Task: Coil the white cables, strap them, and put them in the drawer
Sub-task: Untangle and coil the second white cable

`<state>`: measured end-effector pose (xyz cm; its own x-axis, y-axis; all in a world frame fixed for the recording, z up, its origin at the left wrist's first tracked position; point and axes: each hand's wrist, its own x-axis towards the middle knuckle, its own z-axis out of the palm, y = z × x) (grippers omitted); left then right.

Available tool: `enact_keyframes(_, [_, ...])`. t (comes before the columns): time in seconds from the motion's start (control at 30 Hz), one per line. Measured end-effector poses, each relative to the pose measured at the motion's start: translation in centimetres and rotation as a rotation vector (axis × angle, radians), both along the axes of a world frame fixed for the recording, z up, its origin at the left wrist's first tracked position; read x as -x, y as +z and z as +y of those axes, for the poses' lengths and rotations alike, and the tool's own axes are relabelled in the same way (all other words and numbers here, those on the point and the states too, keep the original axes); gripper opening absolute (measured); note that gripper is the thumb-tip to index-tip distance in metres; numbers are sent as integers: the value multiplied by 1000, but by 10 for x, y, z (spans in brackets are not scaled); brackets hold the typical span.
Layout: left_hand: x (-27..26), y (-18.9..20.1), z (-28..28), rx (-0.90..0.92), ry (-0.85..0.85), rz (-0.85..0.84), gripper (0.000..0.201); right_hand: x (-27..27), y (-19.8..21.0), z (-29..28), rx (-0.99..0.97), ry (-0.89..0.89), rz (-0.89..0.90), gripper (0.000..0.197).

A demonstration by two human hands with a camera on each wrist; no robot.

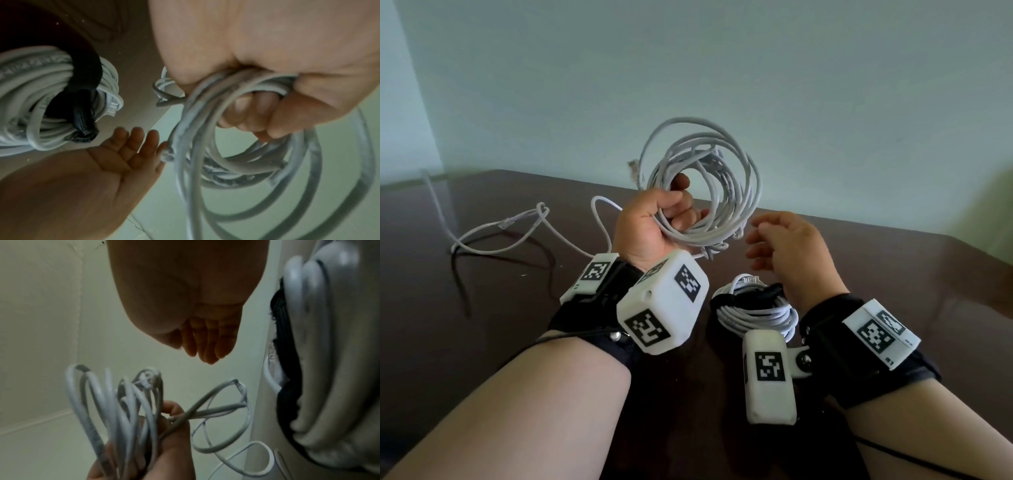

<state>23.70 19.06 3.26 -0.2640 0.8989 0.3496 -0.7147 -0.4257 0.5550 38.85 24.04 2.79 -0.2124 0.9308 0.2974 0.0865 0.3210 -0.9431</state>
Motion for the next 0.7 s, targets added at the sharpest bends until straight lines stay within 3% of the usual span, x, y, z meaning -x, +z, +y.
enact_keyframes(0.17, [-3, 4, -5, -112, -98, -108, 11, 6, -5, -7, -61, 194, -264, 30])
enact_keyframes(0.27, [-5, 7, -9, -145, -157, -159, 16, 7, -5, -10, -190, 141, -386, 10])
enact_keyframes(0.33, [-6, 6, -7, -107, -118, -144, 16, 6, -4, -7, -283, 22, -357, 7])
enact_keyframes(0.47, [0, -3, 4, 22, -40, -111, 13, 2, -4, -3, -395, -163, -182, 24])
enact_keyframes(0.6, [0, -8, 8, 70, -6, -100, 24, 2, -5, -4, -422, -196, -104, 18])
enact_keyframes(0.7, [-2, -10, 12, 85, -1, -109, 25, 3, -6, -6, -428, -217, -72, 25])
